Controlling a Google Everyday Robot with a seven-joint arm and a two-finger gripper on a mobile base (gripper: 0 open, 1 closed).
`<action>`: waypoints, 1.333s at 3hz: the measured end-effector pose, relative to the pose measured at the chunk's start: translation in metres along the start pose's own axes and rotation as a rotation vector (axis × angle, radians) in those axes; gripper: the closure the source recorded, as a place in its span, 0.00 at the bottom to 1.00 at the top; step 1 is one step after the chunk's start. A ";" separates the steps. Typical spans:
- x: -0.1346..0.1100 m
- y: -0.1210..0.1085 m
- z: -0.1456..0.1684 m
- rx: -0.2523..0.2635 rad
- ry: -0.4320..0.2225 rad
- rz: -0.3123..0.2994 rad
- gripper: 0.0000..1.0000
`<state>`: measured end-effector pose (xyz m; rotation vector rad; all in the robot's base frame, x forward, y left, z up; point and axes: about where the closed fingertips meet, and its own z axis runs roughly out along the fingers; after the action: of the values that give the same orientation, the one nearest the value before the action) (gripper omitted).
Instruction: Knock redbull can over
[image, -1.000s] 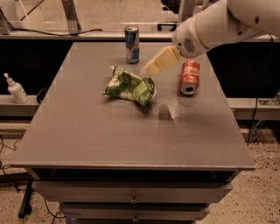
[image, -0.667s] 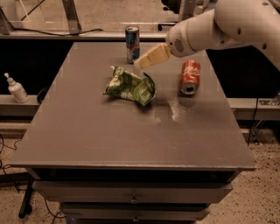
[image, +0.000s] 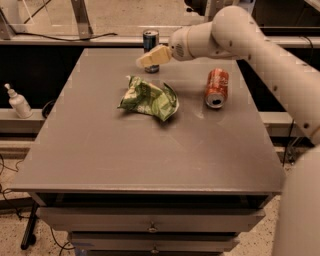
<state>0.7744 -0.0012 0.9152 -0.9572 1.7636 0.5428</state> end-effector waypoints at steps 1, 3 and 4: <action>-0.002 -0.016 0.038 0.003 -0.039 0.004 0.00; -0.005 -0.032 0.071 0.062 -0.095 -0.011 0.18; -0.006 -0.033 0.068 0.083 -0.107 -0.023 0.42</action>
Offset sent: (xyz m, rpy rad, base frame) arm 0.0869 0.0379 -0.0215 0.0753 -0.1019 -0.0566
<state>0.8405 0.0315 0.8968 -0.8739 1.6648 0.4938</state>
